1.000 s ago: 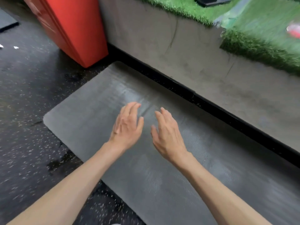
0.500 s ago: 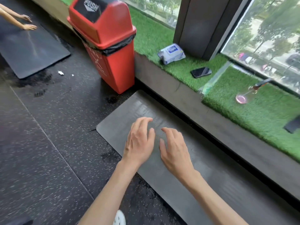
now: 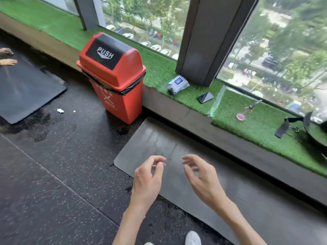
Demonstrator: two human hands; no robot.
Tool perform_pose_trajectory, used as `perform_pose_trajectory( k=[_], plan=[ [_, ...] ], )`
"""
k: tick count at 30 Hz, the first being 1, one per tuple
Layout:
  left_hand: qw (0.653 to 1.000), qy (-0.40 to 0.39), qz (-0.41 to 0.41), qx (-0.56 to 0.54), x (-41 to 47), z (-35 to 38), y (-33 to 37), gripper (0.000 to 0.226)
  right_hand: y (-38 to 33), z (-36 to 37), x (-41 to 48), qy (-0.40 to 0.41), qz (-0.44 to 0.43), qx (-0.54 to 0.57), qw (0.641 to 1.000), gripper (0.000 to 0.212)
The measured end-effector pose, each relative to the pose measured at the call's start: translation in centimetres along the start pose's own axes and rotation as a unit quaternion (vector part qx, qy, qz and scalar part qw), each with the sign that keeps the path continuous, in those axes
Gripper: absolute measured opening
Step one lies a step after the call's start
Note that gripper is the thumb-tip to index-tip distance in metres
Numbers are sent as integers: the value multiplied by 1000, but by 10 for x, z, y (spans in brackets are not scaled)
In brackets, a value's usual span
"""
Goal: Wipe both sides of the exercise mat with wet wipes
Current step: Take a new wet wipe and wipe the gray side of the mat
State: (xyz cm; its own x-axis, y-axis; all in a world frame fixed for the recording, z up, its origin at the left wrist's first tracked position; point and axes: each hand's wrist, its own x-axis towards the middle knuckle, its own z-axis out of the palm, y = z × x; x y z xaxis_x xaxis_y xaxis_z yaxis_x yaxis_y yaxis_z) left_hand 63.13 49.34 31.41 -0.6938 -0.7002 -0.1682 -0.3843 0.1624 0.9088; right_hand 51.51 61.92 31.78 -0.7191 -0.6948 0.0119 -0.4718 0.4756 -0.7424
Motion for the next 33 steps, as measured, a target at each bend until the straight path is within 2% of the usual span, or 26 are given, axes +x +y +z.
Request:
perform_pose_trajectory(
  k=[7, 11, 15, 21, 24, 29, 33],
  plan=[
    [998, -30, -12, -61, 34, -44, 36, 20, -52, -8, 39, 22, 33, 95, 995, 14],
    [995, -60, -18, -76, 67, -62, 44, 21, -58, 7, 63, 38, 75, 135, 987, 24],
    [993, -68, -26, -91, 104, -91, 40, 22, -65, 40, 103, 40, 113, 162, 979, 25],
    [989, -61, -102, -89, 206, -138, 1, 31, -80, 119, 203, 22, 152, 209, 966, 22],
    [990, -78, -107, -52, 265, -157, -1, 30, -96, 137, 258, 48, 151, 218, 963, 27],
    [990, -75, -87, -78, 348, -169, 43, 27, -128, 117, 329, 101, 137, 249, 953, 25],
    [988, -119, -50, -82, 399, -156, 73, 22, -131, 102, 364, 156, 146, 251, 944, 21]
  ],
)
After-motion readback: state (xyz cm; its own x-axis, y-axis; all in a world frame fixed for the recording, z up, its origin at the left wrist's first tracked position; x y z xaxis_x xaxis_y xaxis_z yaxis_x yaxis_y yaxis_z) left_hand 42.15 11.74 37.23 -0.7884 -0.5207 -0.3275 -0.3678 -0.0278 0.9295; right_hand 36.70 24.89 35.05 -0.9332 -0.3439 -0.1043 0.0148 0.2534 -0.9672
